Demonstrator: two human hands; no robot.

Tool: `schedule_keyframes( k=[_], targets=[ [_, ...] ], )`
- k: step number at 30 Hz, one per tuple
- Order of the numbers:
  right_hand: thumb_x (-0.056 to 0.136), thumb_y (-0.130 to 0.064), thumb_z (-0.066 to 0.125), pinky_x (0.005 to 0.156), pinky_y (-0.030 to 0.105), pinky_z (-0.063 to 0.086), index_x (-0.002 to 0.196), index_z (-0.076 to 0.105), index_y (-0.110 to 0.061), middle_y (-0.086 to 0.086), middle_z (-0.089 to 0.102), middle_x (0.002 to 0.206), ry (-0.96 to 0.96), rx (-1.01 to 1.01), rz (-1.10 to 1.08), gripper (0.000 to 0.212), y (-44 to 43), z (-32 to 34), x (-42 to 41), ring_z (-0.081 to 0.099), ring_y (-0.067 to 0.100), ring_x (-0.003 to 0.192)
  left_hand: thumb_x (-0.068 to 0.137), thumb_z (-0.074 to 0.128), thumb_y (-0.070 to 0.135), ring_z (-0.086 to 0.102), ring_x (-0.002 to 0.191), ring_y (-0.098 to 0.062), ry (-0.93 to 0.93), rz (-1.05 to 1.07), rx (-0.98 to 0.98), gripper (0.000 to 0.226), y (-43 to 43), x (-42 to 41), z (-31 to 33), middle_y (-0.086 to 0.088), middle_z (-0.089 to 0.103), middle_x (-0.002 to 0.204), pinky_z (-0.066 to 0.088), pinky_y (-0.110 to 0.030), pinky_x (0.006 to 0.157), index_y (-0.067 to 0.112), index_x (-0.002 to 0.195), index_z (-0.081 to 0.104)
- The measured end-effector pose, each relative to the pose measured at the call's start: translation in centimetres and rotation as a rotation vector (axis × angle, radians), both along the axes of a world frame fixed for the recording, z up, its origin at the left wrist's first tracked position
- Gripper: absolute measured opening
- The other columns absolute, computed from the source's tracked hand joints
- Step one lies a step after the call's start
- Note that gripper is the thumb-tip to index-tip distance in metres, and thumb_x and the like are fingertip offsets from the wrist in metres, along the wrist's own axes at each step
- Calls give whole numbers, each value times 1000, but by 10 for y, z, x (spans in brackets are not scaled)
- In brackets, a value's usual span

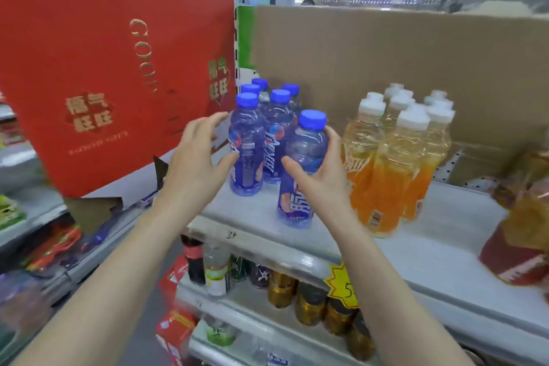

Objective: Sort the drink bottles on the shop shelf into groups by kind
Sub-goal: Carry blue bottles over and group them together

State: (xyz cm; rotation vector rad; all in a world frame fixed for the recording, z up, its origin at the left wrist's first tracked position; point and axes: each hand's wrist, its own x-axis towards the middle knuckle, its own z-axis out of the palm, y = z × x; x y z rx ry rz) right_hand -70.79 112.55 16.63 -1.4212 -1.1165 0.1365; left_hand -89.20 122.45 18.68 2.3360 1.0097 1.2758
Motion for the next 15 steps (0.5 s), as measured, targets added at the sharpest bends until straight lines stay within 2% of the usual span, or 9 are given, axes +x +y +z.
schedule_keyframes(
  k=[3,5,7,9,11,13,15],
  targets=[
    [80,-32,81,107,39,47,146,32,-24,-5,52,139,-148,-30,-110,83,8,6,4,54,10,126,88,73,23,50,124,-19,4,-33,30,72,22,17,8,-2,40,144,43,-34,102,27,149,35],
    [78,-39,82,109,33,43,152,26,-25,-2,45,145,-276,-57,-179,93,9,21,4,48,11,131,87,74,24,47,127,-20,1,-29,63,75,34,28,14,-4,38,146,33,-24,101,25,150,34],
    [79,-41,82,101,23,40,154,21,-29,-2,40,148,-423,-161,-191,97,10,39,6,45,10,131,86,74,28,45,131,-21,6,-5,75,77,45,40,20,-6,38,148,32,-24,101,22,151,33],
    [80,-40,81,88,20,37,151,30,-28,-3,41,142,-564,-274,-185,87,12,48,10,50,12,123,85,75,33,44,134,-24,20,4,43,82,54,51,22,-5,38,150,34,-30,103,22,152,31],
    [80,-40,81,82,19,35,144,39,-26,-3,43,134,-611,-295,-201,78,14,50,14,53,14,115,83,77,36,46,132,-24,61,-16,12,85,61,60,20,-4,42,147,36,-30,98,25,152,29],
    [80,-43,80,81,21,36,142,40,-24,-1,44,131,-648,-315,-245,77,15,51,18,54,17,111,85,75,33,49,127,-25,89,-45,18,82,66,64,16,-3,46,144,33,-28,85,28,151,26],
    [79,-44,81,81,27,40,139,42,-18,5,46,128,-712,-375,-342,77,17,52,20,55,23,108,88,72,29,50,124,-23,85,-60,24,78,70,61,14,0,46,143,30,-26,82,29,150,26]
  ],
)
